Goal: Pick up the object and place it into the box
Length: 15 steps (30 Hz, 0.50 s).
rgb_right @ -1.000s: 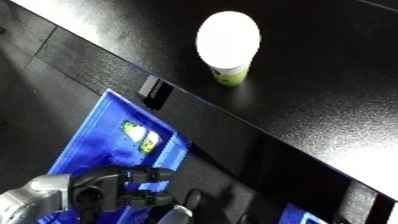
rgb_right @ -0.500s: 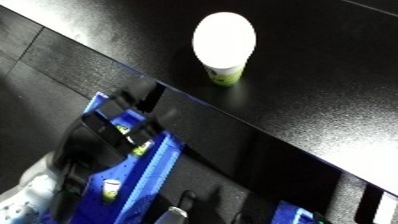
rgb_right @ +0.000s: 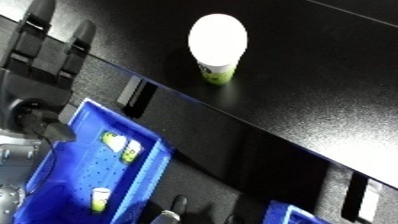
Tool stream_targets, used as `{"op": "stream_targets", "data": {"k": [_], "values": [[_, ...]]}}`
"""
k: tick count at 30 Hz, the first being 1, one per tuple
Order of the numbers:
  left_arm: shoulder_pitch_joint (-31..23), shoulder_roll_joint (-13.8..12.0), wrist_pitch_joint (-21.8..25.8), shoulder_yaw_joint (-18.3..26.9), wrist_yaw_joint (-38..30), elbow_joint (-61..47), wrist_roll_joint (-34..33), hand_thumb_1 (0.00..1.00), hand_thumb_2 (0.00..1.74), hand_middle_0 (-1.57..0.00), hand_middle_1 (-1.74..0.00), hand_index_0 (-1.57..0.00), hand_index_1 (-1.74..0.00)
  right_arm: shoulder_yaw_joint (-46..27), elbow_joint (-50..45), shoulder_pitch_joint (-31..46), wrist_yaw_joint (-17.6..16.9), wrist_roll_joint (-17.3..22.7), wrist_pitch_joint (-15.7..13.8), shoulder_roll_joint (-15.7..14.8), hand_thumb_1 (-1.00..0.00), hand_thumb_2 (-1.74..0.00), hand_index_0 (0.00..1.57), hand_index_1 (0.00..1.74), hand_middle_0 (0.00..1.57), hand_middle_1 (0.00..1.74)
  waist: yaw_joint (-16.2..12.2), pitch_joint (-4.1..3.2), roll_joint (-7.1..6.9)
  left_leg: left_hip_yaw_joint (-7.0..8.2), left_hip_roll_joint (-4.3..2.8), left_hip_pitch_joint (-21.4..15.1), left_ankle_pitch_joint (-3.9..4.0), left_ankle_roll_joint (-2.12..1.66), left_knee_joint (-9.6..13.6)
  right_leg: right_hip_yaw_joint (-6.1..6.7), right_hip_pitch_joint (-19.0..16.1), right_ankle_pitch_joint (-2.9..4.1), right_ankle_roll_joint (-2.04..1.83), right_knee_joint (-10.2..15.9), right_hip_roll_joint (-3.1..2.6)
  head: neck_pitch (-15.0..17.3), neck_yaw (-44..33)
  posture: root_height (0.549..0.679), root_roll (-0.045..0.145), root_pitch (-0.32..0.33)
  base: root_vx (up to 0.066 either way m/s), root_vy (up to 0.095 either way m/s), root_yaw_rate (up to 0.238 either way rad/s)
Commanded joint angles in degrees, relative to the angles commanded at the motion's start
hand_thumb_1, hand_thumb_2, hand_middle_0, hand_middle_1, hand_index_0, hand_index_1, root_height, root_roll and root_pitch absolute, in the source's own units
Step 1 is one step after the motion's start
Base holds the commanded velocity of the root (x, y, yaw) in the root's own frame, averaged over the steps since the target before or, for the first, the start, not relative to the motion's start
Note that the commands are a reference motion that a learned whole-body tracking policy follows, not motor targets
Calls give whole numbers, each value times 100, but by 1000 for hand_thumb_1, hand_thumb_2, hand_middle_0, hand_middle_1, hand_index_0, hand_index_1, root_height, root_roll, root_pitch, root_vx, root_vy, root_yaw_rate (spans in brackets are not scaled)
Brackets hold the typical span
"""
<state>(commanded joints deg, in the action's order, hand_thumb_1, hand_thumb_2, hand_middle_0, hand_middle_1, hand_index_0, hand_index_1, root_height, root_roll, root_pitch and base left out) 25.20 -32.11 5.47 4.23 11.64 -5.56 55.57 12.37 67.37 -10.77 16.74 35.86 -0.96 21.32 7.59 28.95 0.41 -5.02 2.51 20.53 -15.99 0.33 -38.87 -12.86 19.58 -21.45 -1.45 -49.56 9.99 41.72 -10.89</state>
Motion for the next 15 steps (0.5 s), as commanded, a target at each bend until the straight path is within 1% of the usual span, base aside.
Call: {"op": "stream_targets", "data": {"k": [3,6,11,15], "values": [[173,-132,43,-59,-347,78,-691,0,0,0,0,0,0,38,10,-25,6,22,-13,19,0,0,0,0,0,0,-50,15,16,32,-10,34,1,2,-22,36,43,1,0,-16,-16,-60,-10,630,29,-62,9,13,-73],[330,-222,-17,-165,-605,120,-1145,0,0,0,0,0,0,83,20,-51,14,40,-28,40,0,0,0,0,0,0,-110,33,25,64,-29,63,2,3,-41,77,90,10,-4,-26,-35,-151,-17,630,29,-59,11,7,-86],[613,-314,-210,-449,-937,239,-1637,0,0,0,0,0,0,161,37,-110,30,73,-14,93,0,0,0,0,0,0,-226,67,26,129,-73,92,5,12,-56,155,164,40,-16,-30,-72,-326,-26,630,26,-56,19,9,-90],[885,-414,-371,-759,-1139,398,-1828,0,0,0,0,0,0,216,45,-160,44,88,21,143,0,0,0,0,0,0,-328,84,32,192,-112,140,-9,22,-113,222,251,64,-27,-69,-91,-444,-1,629,25,-54,25,22,-85]]}}
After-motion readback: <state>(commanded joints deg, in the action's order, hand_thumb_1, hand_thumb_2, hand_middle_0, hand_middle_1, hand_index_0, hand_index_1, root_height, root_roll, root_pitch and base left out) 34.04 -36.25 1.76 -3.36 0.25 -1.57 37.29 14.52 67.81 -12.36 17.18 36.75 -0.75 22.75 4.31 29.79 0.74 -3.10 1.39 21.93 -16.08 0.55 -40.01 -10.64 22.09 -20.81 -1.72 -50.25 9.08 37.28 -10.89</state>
